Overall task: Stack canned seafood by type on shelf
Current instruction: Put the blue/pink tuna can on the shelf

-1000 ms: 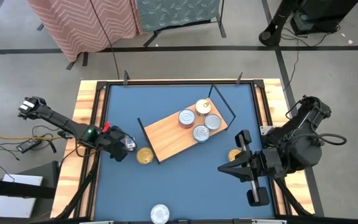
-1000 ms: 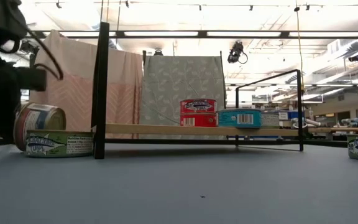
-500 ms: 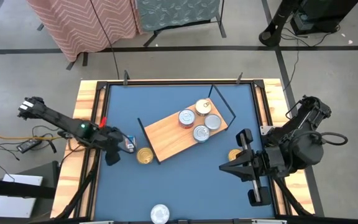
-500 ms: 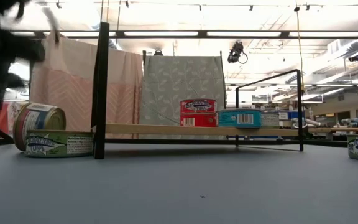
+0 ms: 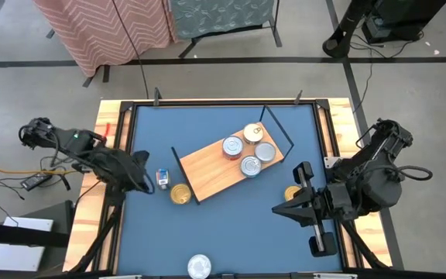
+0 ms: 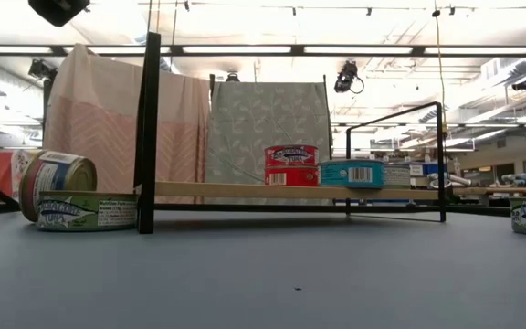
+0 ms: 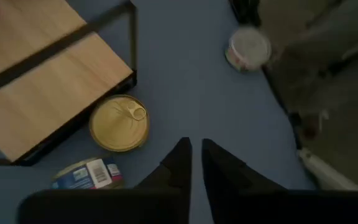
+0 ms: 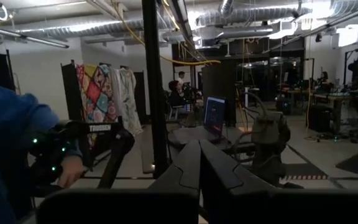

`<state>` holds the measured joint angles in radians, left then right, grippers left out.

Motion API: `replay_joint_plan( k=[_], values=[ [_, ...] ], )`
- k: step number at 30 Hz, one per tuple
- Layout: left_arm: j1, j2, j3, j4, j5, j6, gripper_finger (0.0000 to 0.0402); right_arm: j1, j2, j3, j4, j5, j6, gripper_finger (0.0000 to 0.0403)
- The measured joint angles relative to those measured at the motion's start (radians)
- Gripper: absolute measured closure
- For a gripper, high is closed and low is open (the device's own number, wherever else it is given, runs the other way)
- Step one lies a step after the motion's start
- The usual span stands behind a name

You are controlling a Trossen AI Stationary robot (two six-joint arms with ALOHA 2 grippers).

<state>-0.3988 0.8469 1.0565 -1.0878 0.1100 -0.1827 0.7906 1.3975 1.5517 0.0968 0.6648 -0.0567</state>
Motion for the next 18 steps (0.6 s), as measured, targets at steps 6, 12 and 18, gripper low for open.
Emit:
replay_joint_plan(
  k=[6,12,18],
  values=[
    [-0.001,0.108,0.003,-0.068,-0.02,0.256,0.0282,0.0,0.0,0.0,-0.048,0.026,0.063,0.0392],
    [-0.002,0.206,0.003,-0.21,-0.301,0.592,0.0203,0.0,0.0,0.0,-0.108,0.042,0.178,0.0392],
    [0.0,0.323,0.002,-0.306,-0.494,0.679,0.0134,0.0,0.0,0.0,-0.107,0.044,0.193,0.0392]
  ],
)
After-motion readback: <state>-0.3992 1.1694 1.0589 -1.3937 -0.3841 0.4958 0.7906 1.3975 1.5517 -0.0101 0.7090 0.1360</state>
